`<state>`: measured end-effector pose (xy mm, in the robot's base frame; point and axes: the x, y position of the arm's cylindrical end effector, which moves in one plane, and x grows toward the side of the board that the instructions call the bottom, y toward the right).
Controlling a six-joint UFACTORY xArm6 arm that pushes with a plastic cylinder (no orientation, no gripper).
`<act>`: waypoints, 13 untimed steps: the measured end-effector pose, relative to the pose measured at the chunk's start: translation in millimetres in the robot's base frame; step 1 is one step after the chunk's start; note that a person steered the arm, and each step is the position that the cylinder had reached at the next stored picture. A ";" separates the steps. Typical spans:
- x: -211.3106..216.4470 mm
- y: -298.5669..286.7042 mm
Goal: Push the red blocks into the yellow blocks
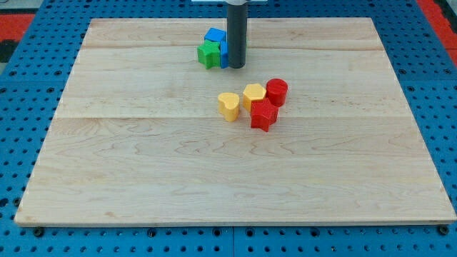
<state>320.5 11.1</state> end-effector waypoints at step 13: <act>74.7 4.3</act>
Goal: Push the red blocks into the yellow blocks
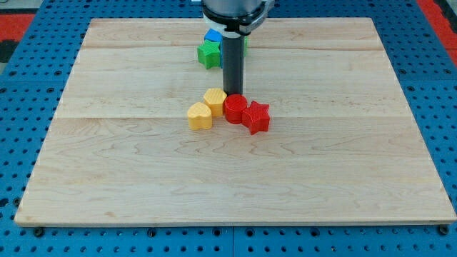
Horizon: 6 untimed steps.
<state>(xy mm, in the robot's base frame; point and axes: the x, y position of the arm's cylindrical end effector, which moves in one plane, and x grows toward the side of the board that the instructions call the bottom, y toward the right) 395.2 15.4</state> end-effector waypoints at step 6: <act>44.7 28.6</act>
<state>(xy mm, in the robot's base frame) 439.8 44.0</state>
